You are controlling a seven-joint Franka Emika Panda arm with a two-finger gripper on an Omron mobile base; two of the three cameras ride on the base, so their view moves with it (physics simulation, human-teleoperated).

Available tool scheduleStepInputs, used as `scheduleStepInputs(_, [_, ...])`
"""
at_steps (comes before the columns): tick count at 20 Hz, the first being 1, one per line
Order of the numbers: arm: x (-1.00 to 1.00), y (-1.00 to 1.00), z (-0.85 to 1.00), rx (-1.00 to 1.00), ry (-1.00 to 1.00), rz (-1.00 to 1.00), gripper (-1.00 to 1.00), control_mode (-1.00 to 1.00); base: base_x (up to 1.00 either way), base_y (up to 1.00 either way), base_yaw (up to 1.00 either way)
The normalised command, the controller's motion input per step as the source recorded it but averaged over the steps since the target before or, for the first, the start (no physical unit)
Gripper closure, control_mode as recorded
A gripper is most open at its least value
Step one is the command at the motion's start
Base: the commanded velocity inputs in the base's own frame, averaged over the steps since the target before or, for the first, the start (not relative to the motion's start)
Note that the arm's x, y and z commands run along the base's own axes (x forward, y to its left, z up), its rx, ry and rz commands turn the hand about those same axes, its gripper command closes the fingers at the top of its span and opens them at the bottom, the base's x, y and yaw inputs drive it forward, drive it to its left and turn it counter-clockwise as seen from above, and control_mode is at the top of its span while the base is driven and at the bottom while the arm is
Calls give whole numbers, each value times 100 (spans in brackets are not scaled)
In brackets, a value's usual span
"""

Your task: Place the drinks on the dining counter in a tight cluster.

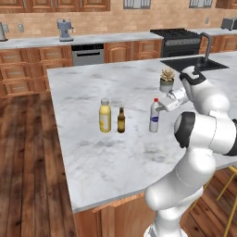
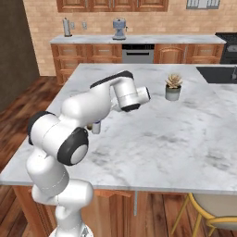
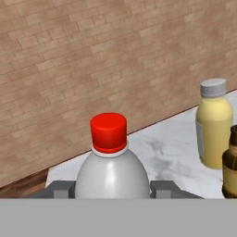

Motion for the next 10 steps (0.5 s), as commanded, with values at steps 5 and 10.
scheduleStepInputs(5, [1, 28, -2, -3, -9, 0, 100, -100, 0, 0, 0])
scheduleStepInputs(10, [2, 4, -6, -2, -13, 0, 100, -100, 0, 0, 0])
